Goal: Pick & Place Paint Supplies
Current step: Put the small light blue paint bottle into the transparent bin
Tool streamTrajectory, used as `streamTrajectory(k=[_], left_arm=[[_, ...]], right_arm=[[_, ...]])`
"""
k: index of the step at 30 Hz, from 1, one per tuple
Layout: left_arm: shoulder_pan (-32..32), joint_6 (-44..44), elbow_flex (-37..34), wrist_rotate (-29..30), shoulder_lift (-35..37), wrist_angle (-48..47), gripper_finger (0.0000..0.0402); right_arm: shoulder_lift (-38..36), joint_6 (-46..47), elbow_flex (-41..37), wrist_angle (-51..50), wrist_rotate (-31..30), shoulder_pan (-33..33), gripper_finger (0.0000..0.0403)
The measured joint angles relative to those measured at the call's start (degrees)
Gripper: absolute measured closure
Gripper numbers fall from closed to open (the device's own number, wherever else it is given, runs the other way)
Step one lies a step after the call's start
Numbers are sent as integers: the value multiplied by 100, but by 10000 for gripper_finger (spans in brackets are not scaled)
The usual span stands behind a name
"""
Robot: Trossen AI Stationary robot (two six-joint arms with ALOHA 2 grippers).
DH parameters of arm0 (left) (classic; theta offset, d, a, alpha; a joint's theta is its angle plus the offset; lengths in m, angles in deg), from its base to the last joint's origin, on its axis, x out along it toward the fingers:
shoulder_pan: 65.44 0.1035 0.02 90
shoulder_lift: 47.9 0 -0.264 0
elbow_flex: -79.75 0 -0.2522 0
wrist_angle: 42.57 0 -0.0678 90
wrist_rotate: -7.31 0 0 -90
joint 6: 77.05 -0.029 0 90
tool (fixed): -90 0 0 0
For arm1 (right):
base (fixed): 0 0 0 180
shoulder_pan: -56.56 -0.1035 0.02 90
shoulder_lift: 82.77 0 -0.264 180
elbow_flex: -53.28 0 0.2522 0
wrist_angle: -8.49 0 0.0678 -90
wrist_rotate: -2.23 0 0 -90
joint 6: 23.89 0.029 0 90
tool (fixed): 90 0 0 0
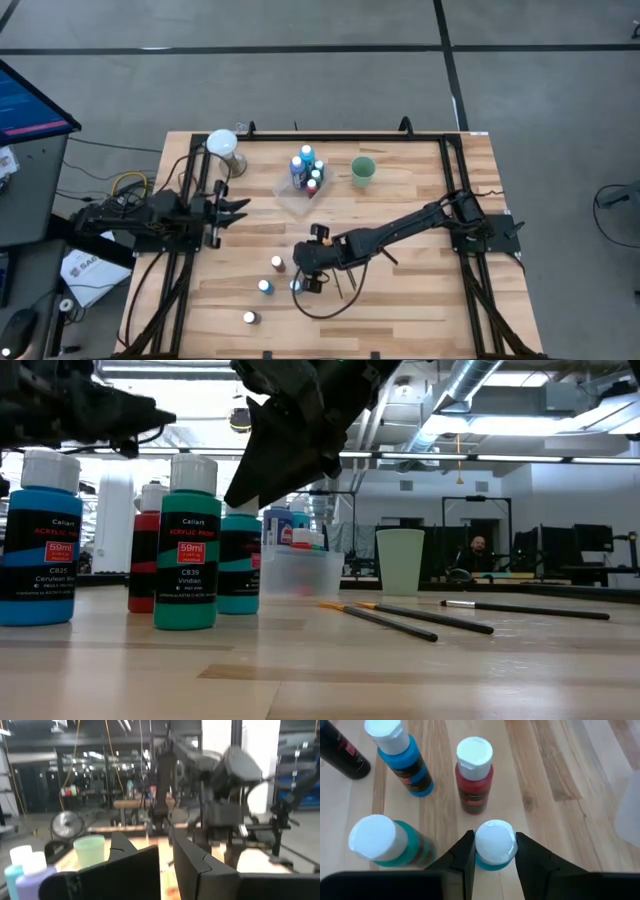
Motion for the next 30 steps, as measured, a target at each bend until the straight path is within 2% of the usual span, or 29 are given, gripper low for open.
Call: streamTrajectory(k=[6,14,24,30], left_arm=[[0,1,2,10,0,-812,401],[22,3,2,7,0,-816,401],[22,1,2,7,0,-818,401],[22,1,2,4,0,-818,401]], right_arm=[[-72,45,7,-218,4,122,301],[-399,-311,250,-777,10,276,301],[-1197,-396,272,-649,-51,803,301],[-1373,-366,272,-202,-325,1207,301]])
